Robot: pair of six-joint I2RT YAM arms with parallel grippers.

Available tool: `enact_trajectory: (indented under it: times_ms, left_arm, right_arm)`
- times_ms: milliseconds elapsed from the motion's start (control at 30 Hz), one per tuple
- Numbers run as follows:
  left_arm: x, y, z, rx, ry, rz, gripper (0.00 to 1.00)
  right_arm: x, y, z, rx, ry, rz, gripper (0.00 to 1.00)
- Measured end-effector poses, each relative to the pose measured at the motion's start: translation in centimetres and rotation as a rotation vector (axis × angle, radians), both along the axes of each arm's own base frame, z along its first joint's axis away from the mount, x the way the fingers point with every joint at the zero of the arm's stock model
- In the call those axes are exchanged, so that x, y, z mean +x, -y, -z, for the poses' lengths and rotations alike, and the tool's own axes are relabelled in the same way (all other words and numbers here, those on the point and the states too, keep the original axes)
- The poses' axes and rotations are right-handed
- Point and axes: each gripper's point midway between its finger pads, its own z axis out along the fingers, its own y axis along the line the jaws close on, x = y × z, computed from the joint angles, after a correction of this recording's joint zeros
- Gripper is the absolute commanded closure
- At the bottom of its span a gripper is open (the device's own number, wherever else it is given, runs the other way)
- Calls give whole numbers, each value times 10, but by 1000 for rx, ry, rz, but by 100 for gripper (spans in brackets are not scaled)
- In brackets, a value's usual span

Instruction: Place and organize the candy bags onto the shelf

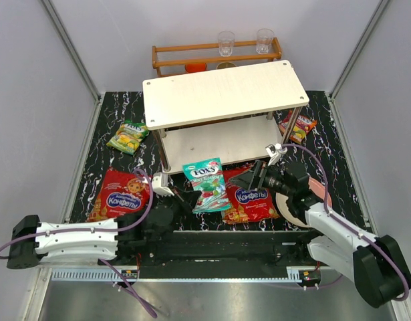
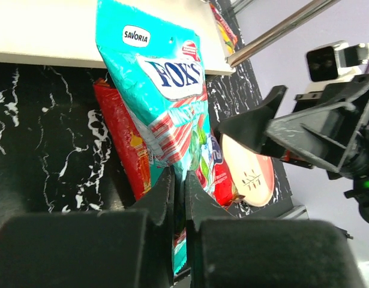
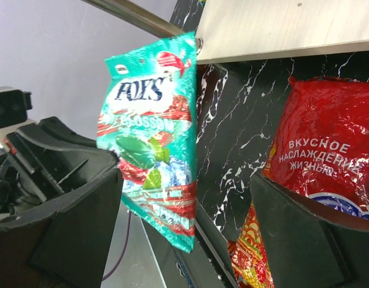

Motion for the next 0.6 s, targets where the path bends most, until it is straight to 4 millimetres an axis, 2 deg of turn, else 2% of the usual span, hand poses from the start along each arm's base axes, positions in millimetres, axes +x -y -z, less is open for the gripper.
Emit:
enact_trajectory:
  times_ms: [300, 400, 467, 500, 533, 567, 600]
  left_arm:
    - [3, 16, -14, -46, 46, 21, 100]
    - [3, 21, -18, -68, 50, 28, 100]
    - [3, 22, -18, -72, 50, 31, 87]
    - [3, 22, -16, -67, 47, 31, 78]
    - [3, 22, -14, -59, 41, 30, 62]
    - [3, 21, -11, -50, 36, 27, 45]
    - [3, 20, -9, -50, 24, 20, 36]
  right_arm:
    - [-5, -19, 13, 9, -44, -55, 6]
    - [-8, -28, 20, 1, -64, -88, 35]
    - [-10, -35, 24, 9, -86, -105, 59]
    - [-10, -36, 24, 11, -82, -109, 70]
    - [-10, -38, 23, 20, -85, -110, 87]
    - [-9, -39, 21, 24, -80, -110, 93]
    - [-8, -39, 20, 27, -77, -106, 96]
